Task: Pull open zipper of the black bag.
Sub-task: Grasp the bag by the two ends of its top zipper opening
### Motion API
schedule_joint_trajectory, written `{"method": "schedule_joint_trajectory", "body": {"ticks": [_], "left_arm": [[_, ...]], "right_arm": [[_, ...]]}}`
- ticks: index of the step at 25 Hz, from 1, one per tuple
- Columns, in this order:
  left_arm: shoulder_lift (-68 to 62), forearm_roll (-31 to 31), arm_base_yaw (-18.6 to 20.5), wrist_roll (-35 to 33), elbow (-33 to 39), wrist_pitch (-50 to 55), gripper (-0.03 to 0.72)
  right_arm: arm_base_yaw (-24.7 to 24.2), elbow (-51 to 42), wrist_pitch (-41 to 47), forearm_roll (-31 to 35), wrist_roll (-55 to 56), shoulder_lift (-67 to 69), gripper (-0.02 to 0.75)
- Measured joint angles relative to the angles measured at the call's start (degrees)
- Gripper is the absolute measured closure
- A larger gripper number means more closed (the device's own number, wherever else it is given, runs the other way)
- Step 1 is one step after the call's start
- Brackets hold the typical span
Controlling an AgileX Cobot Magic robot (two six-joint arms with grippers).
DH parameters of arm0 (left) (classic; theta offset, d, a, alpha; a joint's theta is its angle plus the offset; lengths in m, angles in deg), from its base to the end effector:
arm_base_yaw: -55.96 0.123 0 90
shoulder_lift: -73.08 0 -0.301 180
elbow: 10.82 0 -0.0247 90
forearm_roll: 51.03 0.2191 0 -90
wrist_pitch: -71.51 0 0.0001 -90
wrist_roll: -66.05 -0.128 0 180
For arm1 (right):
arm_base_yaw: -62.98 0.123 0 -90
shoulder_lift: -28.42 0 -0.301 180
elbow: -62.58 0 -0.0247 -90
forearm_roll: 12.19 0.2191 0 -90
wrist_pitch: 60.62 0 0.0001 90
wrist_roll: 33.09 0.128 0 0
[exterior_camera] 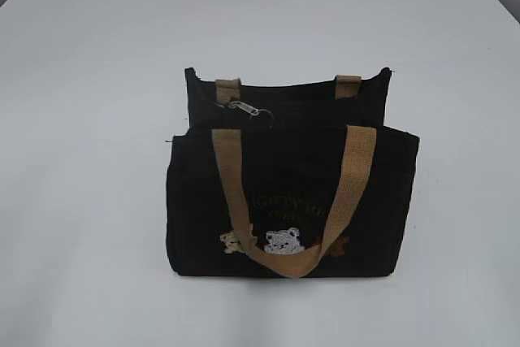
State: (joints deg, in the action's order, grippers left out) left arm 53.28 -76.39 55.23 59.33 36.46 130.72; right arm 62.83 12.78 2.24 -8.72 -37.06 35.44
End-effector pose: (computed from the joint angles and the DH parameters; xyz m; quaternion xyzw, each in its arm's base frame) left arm 0.0074 -0.0472 0.2670 0.0415 0.8695 -0.1957 0.4516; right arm -0.0178 0.0069 0.2371 -0.0304 0.8637 0.0122 0.5029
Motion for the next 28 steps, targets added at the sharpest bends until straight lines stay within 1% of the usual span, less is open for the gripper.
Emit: {"method": "schedule_joint_trajectory", "body": {"ticks": [3,5,6,8,11,13,17,19,22,24,28], "left_arm": [[-7.0,-8.5,0.0,-0.3,0.0,-3.3,0.382],[-12.1,-15.2,0.0,-3.3,0.0,-6.4,0.321],[-14.3,-18.4,0.0,-6.7,0.0,-7.9,0.297],[-19.8,-26.8,0.0,-14.1,0.0,-10.0,0.257],[-28.4,-38.0,0.0,-24.0,-0.4,-10.9,0.239],[-35.7,-42.3,0.0,-28.8,-1.7,-10.6,0.235],[-47.1,-44.5,-0.2,-32.1,-6.9,-10.4,0.234],[-52.6,-44.6,-1.5,-32.5,-10.4,-9.5,0.234],[-59.8,-44.5,-5.9,-32.5,-16.1,-10.1,0.234],[-64.1,-43.8,-9.6,-29.6,-19.8,-11.5,0.234],[-72.8,-37.8,-15.3,-22.2,-27.5,-12.0,0.234]], "right_arm": [[0.0,0.0,-0.1,0.0,0.0,1.1,0.16],[0.0,0.5,-1.9,0.0,-0.5,3.1,0.16],[0.0,0.7,-3.7,0.0,-0.8,4.2,0.16],[0.0,1.1,-9.4,0.5,-1.2,6.7,0.16],[0.0,1.3,-16.0,4.1,-1.5,11.5,0.16],[0.9,1.4,-19.1,7.0,-2.0,15.0,0.16],[4.5,1.5,-22.6,12.3,-8.5,23.0,0.16],[6.3,2.1,-22.7,15.1,-13.1,28.1,0.16],[9.0,4.6,-22.8,17.9,-19.5,36.5,0.16],[10.6,7.1,-22.8,18.6,-23.0,42.4,0.16],[13.9,13.2,-23.1,19.0,-27.7,53.7,0.164]]}}
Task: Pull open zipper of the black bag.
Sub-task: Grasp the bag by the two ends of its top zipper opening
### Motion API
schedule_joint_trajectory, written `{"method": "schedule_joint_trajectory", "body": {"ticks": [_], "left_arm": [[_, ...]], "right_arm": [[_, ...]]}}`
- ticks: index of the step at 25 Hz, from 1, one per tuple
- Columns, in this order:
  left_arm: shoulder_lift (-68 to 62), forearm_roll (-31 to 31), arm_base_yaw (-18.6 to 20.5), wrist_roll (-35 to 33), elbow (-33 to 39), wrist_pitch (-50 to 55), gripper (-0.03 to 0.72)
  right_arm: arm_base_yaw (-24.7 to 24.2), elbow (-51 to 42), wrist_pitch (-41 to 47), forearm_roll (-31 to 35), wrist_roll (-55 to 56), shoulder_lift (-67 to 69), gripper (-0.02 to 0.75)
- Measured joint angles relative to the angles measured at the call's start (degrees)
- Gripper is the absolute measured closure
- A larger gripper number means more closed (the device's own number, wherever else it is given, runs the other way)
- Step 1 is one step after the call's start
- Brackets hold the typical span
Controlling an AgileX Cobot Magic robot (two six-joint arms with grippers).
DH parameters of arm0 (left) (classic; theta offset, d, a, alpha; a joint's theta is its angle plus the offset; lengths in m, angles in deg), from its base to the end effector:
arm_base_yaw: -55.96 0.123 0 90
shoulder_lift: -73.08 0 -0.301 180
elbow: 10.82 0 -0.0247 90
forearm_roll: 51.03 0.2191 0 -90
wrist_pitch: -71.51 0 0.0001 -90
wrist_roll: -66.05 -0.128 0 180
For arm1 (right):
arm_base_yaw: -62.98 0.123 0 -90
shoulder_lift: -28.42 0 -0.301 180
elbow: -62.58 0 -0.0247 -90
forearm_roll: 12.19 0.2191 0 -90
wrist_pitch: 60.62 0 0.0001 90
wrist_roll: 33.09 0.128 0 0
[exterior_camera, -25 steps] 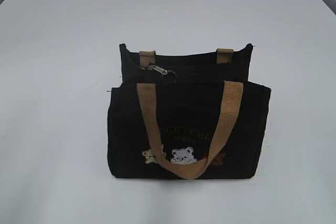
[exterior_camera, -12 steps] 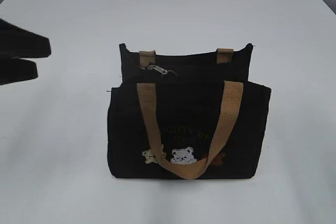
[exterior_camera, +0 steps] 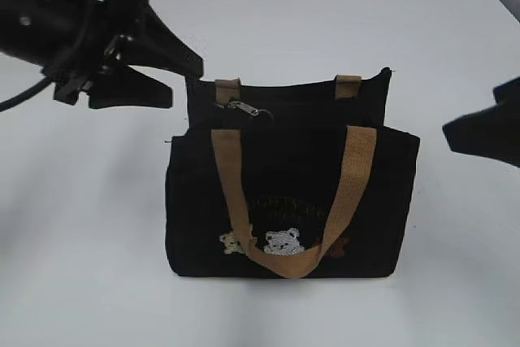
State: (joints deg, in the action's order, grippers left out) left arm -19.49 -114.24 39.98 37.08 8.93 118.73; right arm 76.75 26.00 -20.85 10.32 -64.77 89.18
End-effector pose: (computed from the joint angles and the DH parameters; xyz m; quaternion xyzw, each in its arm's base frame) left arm 0.2555 -0.1605 0.2911 0.0599 0.8823 -0.4218 0.2003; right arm 0.1492 0.0689 0.2945 -0.2660 0.8783 0.1132 0.3808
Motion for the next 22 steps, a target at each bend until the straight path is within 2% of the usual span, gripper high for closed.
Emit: {"method": "schedule_joint_trajectory", "body": {"ticks": [5,10,13,16,20,22], "left_arm": [[-8.3,8.4,-3.7,7.6,-7.6,-0.6,0.252],[-13.2,10.1,-5.4,9.0,-11.4,-1.5,0.295],[-14.5,10.2,-5.7,9.0,-11.9,-2.9,0.317],[-15.2,10.2,-5.8,9.0,-12.0,-4.7,0.405],[-15.4,10.7,-5.9,6.9,-12.0,-6.2,0.604],[-15.4,10.9,-6.0,5.7,-12.0,-6.3,0.657]], "right_arm": [[5.2,8.0,-0.4,0.2,-3.6,9.3,0.192],[10.9,15.8,-1.3,0.3,-6.7,17.6,0.2],[12.5,20.3,-1.4,0.3,-8.0,22.6,0.217],[12.9,24.5,-1.6,0.8,-9.4,27.4,0.248],[13.1,28.0,-1.7,3.4,-11.9,32.7,0.29],[14.1,29.2,-1.8,5.1,-14.5,34.7,0.306]]}}
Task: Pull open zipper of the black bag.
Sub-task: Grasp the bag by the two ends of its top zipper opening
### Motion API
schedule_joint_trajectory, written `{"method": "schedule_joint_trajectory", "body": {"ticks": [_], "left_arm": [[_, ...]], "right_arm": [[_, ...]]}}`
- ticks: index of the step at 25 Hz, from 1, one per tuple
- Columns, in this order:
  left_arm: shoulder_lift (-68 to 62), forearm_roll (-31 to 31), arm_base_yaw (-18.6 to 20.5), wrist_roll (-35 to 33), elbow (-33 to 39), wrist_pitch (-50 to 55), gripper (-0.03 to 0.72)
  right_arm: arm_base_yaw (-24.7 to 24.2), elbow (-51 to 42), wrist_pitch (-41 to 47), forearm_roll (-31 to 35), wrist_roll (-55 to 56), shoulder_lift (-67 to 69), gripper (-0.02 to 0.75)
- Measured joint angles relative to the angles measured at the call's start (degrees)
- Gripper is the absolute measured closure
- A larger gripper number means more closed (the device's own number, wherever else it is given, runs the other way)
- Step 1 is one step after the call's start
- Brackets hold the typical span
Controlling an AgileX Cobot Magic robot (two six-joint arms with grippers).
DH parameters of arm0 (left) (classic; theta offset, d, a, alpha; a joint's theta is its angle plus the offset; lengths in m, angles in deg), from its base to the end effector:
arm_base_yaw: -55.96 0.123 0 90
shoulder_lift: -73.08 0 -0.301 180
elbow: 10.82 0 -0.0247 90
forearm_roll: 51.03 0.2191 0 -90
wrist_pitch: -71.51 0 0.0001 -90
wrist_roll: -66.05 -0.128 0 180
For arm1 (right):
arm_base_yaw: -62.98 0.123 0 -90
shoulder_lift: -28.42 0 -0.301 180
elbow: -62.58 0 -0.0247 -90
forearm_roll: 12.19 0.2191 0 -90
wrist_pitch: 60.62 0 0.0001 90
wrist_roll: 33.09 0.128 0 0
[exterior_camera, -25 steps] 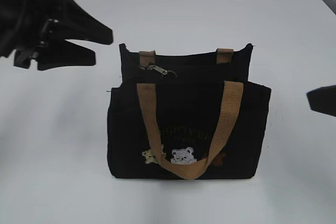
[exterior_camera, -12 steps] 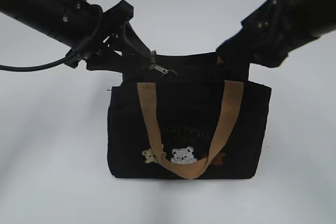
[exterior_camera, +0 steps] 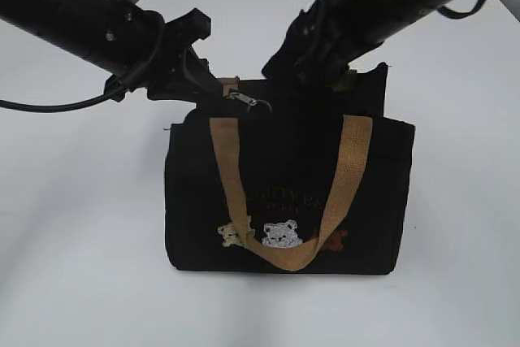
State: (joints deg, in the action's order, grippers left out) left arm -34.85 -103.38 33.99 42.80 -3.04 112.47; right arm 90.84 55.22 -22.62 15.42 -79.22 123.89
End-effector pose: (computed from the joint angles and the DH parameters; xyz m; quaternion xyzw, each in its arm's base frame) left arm 0.3141 -0.1984 0.2485 0.0907 0.9143 -0.3485 0.1854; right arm 0.2752 0.1868 0.3075 -0.4484 0.8077 0.1472 0.3534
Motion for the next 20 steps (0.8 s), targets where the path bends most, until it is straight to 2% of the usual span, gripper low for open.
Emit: {"method": "schedule_joint_trajectory", "body": {"ticks": [6,15,20], "left_arm": [[0.0,-0.1,0.0,-0.6,0.0,0.3,0.657],[0.0,-0.1,0.0,-1.0,0.0,1.0,0.658],[0.0,-0.1,0.0,-1.0,0.0,1.1,0.658]], "right_arm": [[4.5,0.7,-1.0,1.1,-7.1,3.6,0.338],[4.7,0.8,-2.7,1.1,-7.6,6.3,0.356],[4.7,0.8,-3.7,-2.1,-7.6,7.7,0.379]]}}
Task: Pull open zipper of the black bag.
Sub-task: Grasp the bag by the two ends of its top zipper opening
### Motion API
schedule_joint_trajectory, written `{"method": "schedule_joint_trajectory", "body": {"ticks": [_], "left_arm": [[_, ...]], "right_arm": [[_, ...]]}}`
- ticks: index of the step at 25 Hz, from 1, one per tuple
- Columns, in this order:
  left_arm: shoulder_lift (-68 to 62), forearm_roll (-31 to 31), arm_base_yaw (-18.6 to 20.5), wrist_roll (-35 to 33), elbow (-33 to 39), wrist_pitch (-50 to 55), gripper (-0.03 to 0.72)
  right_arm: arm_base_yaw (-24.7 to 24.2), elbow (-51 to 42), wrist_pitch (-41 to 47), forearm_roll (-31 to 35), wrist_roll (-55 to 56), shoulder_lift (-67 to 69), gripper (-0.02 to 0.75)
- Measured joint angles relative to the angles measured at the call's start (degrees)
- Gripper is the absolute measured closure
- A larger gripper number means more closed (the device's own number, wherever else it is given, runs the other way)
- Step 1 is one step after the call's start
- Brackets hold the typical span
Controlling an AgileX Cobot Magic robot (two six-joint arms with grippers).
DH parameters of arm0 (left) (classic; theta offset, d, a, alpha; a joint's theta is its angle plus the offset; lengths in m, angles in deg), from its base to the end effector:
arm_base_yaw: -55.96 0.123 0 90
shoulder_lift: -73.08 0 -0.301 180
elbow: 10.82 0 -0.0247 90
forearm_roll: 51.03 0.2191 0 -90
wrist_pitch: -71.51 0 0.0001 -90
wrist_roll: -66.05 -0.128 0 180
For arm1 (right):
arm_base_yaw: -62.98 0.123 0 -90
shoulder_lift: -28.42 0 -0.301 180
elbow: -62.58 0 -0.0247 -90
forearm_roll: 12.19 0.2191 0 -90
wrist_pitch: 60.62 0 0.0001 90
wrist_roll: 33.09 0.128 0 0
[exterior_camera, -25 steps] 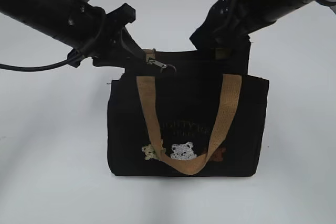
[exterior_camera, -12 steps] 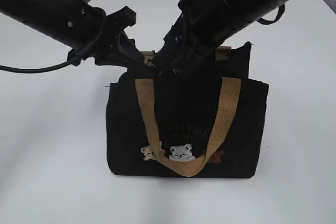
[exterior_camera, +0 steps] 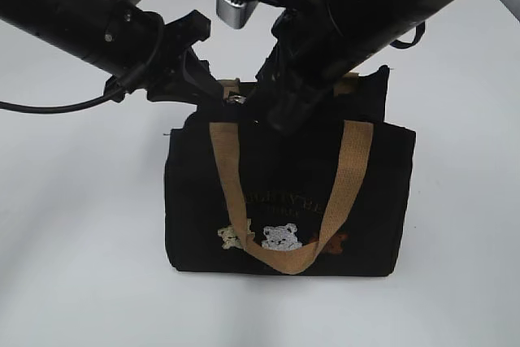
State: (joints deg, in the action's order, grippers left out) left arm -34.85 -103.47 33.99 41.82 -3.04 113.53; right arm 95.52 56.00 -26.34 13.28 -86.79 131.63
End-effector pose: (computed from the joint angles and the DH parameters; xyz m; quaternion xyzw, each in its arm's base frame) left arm 0.3119 -0.1991 0.2483 0.1016 0.9136 -0.3501 0.1802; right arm 0.2874 0.2202 0.2680 -0.5357 0.7695 0.1161 0.3277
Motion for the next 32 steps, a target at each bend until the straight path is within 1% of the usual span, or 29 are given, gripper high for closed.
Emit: {"method": "schedule_joint_trajectory", "body": {"ticks": [4,7,8,9,13,14,22,26,32], "left_arm": [[0.0,0.0,0.0,0.0,0.0,0.0,0.658],[0.0,0.0,0.0,0.0,0.0,0.0,0.658],[0.0,0.0,0.0,0.0,0.0,0.0,0.658],[0.0,0.0,0.0,0.0,0.0,0.0,0.658],[0.0,-0.1,0.0,0.0,0.0,0.2,0.658],[0.0,-0.3,0.0,0.0,0.0,0.2,0.658],[0.1,-2.3,-0.4,-0.2,-0.4,1.3,0.659],[0.7,-3.3,-0.7,-0.3,-0.5,2.5,0.659],[0.7,-3.5,-0.8,-0.3,-0.5,3.1,0.659]], "right_arm": [[0.0,0.0,-0.1,-1.6,0.0,0.9,0.384],[0.0,0.0,-0.1,-1.7,0.0,1.6,0.419],[0.0,0.0,-0.1,-1.7,0.0,1.6,0.442],[0.0,0.0,-0.1,-1.7,0.0,1.6,0.482],[0.0,0.0,0.1,-4.2,0.0,1.2,0.673],[0.0,0.0,0.4,-5.0,0.0,1.0,0.688],[0.1,0.0,3.4,-8.1,1.9,-2.3,0.688],[0.2,0.0,5.7,-8.5,2.8,-4.2,0.688],[0.2,0.0,6.1,-8.3,3.0,-4.5,0.688]]}}
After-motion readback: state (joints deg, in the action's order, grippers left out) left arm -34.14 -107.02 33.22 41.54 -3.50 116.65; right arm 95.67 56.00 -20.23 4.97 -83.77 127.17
